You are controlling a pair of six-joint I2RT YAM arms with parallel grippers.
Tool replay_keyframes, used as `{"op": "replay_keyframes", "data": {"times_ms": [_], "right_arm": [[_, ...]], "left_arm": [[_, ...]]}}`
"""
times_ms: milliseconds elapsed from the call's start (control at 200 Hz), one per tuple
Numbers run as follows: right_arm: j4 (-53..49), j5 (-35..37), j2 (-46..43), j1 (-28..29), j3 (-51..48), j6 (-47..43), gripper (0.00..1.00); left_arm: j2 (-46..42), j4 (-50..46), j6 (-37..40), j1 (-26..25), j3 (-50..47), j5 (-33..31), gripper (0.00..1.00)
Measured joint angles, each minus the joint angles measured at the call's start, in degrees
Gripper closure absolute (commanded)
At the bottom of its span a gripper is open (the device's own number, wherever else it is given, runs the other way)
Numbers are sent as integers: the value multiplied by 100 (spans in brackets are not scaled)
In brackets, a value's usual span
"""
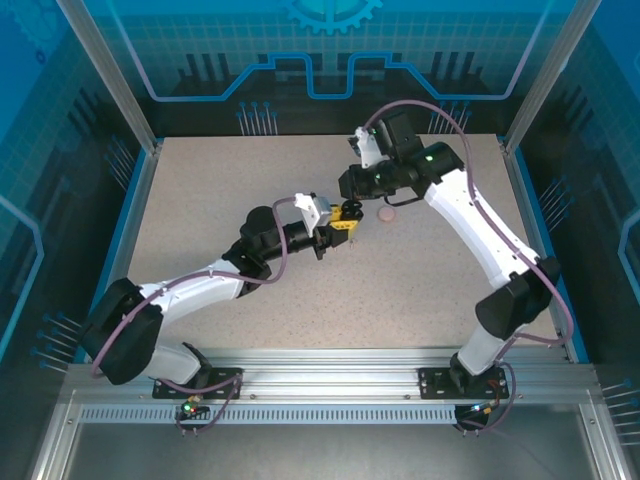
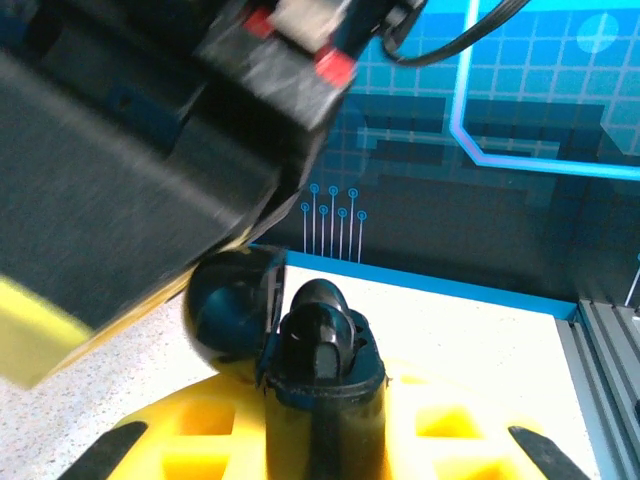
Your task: Insert wireless bluetooth earbuds into charging case
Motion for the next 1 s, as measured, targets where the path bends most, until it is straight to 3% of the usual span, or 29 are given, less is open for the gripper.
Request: {"op": "replay_keyframes", "data": {"times_ms": [155, 375, 470, 560, 835, 1000], "right_arm": [[-31, 57, -767, 39, -400, 70, 82], [199, 385, -1421, -170, -608, 426, 58], [424, 568, -1681, -538, -1064, 706, 42], [680, 737, -1932, -831, -1766, 929, 33], [1353, 848, -2308, -929, -4188, 1351, 29], [1670, 981, -2317, -922, -4798, 1547, 29]], "left_arm": [[96, 79, 0, 28, 35, -229, 100], [179, 157, -26, 33, 76, -407, 100], [179, 133, -155, 35, 76, -649, 100], [186, -46, -439, 101, 76, -922, 100], [1088, -1484, -1993, 1137, 916, -1062, 100], [1825, -2603, -2697, 1672, 1705, -778, 100]]}}
